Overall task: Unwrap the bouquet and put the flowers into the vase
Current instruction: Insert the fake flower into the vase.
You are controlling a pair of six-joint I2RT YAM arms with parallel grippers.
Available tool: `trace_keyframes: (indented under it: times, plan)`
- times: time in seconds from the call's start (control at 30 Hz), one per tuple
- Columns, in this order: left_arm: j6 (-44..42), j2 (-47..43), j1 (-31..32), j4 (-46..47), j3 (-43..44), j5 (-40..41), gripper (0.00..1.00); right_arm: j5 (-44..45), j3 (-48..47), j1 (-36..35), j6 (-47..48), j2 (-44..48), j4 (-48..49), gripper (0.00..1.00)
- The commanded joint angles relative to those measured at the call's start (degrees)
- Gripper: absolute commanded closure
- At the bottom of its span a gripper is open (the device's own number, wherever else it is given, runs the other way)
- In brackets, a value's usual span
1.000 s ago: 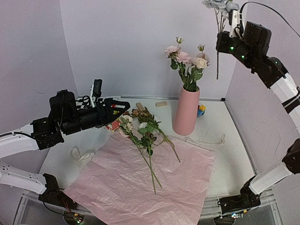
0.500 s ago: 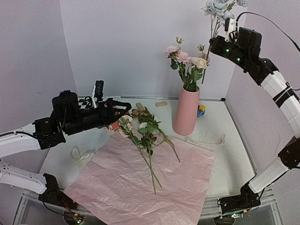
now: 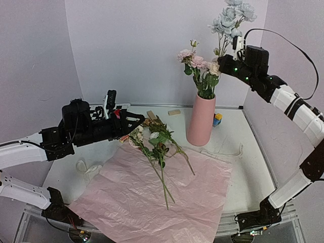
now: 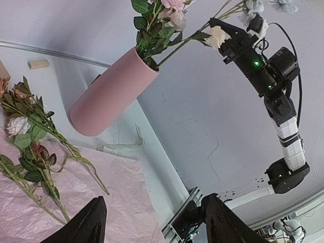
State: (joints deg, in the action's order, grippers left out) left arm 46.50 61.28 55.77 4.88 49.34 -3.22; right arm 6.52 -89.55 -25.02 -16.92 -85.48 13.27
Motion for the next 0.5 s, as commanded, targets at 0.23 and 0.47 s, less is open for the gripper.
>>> trace_keyframes:
  times: [0.23, 0.47]
  plan:
    - [0.38, -0.20, 0.04, 0.17, 0.68, 0.73, 0.32, -1.26, 5.19, 0.62, -1.76, -0.46, 6.48, 1.00]
    - [0.64, -0.10, 0.04, 0.15, 0.64, 0.39, 0.31, -1.77, 8.54, 0.65, -1.27, 0.64, 7.20, 0.76]
